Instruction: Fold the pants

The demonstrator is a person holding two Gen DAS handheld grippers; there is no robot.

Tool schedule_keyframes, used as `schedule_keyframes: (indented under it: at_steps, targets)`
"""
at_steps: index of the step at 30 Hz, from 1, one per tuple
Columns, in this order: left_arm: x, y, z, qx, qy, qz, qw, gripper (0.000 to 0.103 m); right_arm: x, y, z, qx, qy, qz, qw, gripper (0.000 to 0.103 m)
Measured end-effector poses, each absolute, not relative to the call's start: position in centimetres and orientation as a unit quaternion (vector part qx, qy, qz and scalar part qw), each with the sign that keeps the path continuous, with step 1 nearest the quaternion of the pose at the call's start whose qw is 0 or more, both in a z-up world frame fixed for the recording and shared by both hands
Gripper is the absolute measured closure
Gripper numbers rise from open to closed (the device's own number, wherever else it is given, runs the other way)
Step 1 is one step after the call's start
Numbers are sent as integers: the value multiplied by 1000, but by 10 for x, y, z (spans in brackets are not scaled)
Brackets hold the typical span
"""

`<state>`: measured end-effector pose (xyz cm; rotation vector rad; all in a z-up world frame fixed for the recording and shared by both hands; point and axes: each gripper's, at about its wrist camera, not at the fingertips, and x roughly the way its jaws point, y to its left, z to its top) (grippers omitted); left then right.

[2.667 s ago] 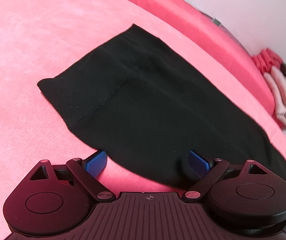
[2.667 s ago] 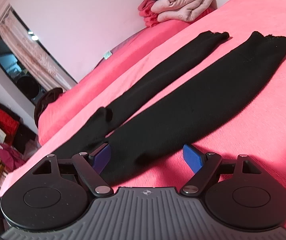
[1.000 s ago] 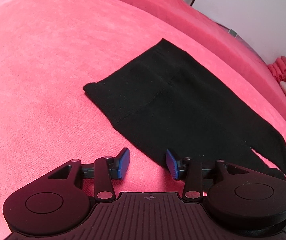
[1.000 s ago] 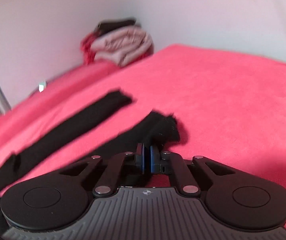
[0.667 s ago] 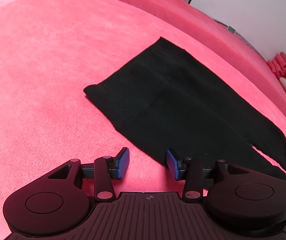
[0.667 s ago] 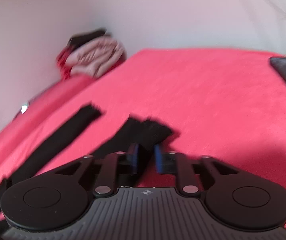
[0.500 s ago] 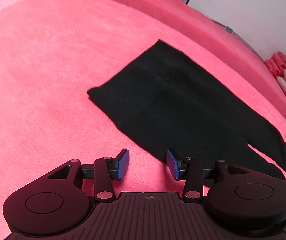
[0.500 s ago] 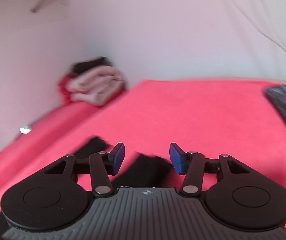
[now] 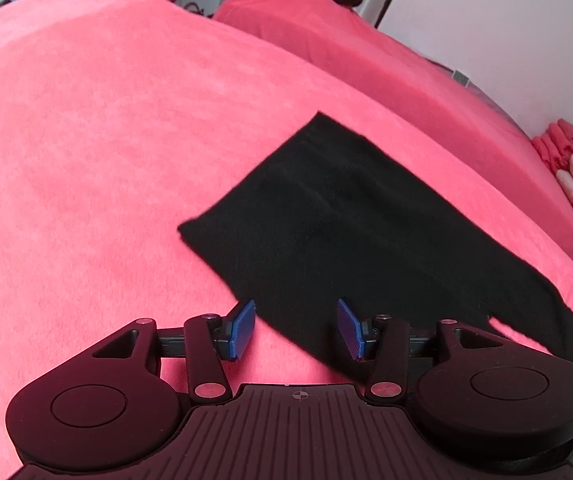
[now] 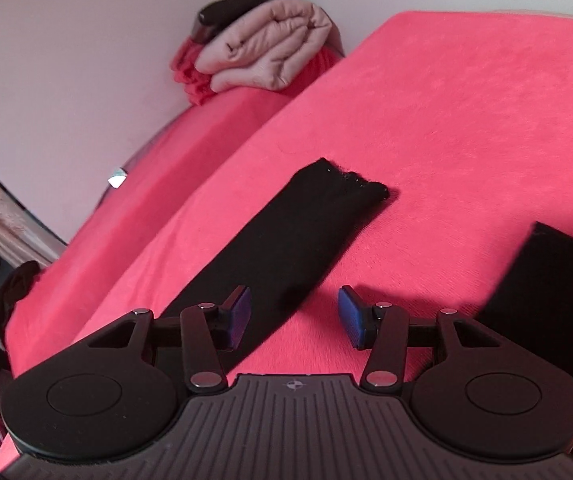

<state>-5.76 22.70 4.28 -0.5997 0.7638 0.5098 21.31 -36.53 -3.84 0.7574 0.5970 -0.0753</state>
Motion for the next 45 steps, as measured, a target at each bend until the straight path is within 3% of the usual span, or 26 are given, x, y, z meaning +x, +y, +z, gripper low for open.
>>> schedule_keyframes:
  at_steps: [4,5,6,7,12,16,21,25,29,32,33,36,38,40,41,43,45]
  targets:
    - [-42,226,42,-282,362,245,854,0,225,-363,-42,371,270,-37,888,49]
    - [-38,225,40,-284,363,241,854,0,226,-362,-41,363,265,-40,892,53]
    - [-33,224,38,-284,365,237,854,0,229,-360,-41,349,267,-43,897,78]
    - [-29,223,36,-284,368,235,854,0,232,-360,-44,345,277,-37,896,93]
    - [-13,219,24,-276,385,224,852,0,189,-382,-19,391,196,-15,899,96]
    - [-4,221,14,-272,396,219,849,0,172,-396,-23,352,222,-51,908,96]
    - [-5,223,10,-269,398,214,851,0,162,-416,-59,414,252,-34,874,94]
    - [-4,220,11,-270,397,213,851,0,160,-420,-57,436,250,-37,864,75]
    - [-3,216,8,-265,395,214,853,0,171,-417,-54,425,246,-43,870,67]
    - [-1,211,7,-252,397,214,856,0,178,-417,-51,410,249,-51,876,75]
    - [-1,210,7,-249,398,214,857,0,174,-417,-48,401,238,-63,882,97]
    - [-1,209,8,-247,398,213,858,0,144,-418,-36,403,167,-70,897,96]
    - [-2,209,7,-248,397,212,858,0,137,-414,-36,386,185,-90,899,95]
    - [-2,210,7,-247,396,210,859,0,140,-417,-45,384,232,-118,886,84]
    - [-2,210,7,-247,396,209,859,0,135,-423,-48,402,226,-127,878,80]
    - [-3,210,6,-247,395,208,860,0,120,-434,-51,433,186,-147,869,62]
    - [-4,211,6,-248,394,207,860,0,115,-437,-47,426,177,-153,874,61]
